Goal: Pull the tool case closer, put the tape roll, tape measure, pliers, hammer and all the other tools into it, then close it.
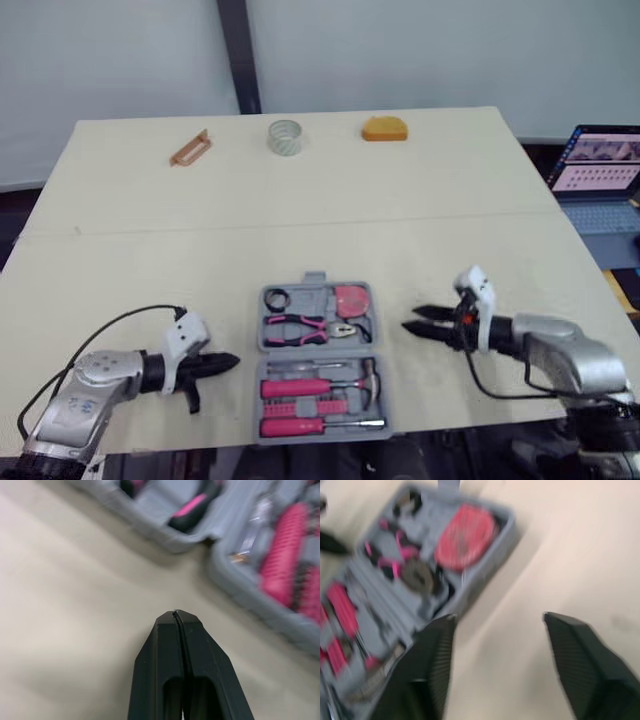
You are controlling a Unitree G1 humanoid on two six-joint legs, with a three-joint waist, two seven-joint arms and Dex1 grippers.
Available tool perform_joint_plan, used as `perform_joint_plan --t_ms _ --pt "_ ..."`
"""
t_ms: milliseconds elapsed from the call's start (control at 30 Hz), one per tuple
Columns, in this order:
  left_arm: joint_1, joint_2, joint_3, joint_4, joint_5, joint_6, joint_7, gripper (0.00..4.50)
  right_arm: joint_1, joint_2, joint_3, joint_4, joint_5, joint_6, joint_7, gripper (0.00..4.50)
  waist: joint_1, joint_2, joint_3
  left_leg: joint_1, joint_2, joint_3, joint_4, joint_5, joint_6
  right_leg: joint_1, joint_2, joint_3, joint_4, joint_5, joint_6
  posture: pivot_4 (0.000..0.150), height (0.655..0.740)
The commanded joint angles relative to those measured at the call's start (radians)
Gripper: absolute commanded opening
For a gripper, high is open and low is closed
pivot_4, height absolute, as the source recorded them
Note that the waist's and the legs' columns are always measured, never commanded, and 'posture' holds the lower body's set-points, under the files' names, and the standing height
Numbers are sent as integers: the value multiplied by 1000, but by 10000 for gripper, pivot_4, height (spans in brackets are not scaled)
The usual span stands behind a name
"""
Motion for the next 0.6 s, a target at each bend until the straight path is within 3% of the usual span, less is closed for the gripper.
perform_joint_plan --t_ms 33,200,467,600 --pt "31 44 -18 -128 -74 80 -57 0 -39 23 -23 12 79 129 -30 44542 2 0 0 0 0 0 0 0 0 0 0 0 0 0 0 1500 7400" --pt "37 44 -86 -189 -95 134 -57 0 -154 111 -2 109 98 293 -132 44542 -2 0 0 0 0 1 1 0 0 0 0 1 0 0 -1 1500 7400" --pt "70 62 -267 -97 106 -29 -27 0 -229 210 50 200 49 311 -211 44542 -4 1 -1 1 0 2 0 0 0 -1 0 2 0 0 -1 1500 7400" --pt "68 57 -302 -24 159 -109 -22 0 -247 247 66 235 32 294 -228 44542 -6 11 -9 1 0 3 -1 0 -1 -1 0 2 1 0 -1 1500 7400"
